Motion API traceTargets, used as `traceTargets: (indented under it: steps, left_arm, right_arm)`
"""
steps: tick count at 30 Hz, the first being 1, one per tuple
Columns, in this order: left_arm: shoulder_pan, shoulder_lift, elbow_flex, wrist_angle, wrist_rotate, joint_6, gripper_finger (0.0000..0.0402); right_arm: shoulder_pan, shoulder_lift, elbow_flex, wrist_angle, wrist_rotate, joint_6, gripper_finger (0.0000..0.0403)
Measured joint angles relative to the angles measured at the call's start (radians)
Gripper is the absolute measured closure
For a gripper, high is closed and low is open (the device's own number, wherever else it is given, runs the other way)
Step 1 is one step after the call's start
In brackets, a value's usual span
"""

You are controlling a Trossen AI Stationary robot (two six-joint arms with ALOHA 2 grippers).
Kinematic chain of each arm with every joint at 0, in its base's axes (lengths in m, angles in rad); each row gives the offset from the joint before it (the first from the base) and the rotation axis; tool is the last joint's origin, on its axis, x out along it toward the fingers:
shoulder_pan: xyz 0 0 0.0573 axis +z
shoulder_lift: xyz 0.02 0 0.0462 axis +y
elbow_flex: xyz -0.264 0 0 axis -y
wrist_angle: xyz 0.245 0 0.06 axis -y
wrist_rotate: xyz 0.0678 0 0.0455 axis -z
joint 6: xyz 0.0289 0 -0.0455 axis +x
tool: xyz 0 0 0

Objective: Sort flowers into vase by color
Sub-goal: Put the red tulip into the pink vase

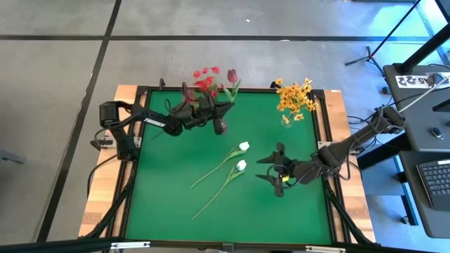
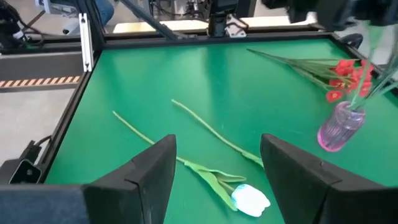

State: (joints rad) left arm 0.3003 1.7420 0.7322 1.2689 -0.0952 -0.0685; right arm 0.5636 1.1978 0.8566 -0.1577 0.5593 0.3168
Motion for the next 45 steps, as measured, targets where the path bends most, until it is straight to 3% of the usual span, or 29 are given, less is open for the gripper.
traceTargets:
  steps: [9,15,24,33,41,45]
  left_arm:
    - [-0.013,0.000,-0.003,0.041,-0.004,0.005,0.0401]
    - [-0.081,-0.009,-0.003,0.115,-0.018,0.106,0.0401]
    - [-0.233,-0.053,-0.003,0.103,-0.323,0.391,0.0401]
    - [-0.237,-0.020,-0.005,0.069,-0.542,0.284,0.0401]
    - [-0.229,0.111,-0.005,0.286,-0.661,0.267,0.0401]
    - [-0.209,0.140,-0.005,0.296,-0.697,0.286,0.0401]
  right_arm:
    - [0.000,0.050,0.000,-0.003,-0.028,0.001,0.0171]
    - [0.000,0.053,0.000,-0.003,-0.028,0.001,0.0171]
    - [0.000,0.053,0.000,-0.002,-0.028,0.001,0.0171]
    - [0.000,0.053,0.000,-0.002,-0.028,0.001,0.0171]
    - [0.000,0.053,0.000,-0.002,-0.028,-0.010,0.0171]
    - [0.000,0.053,0.000,-0.002,-0.038,-0.010,0.0171]
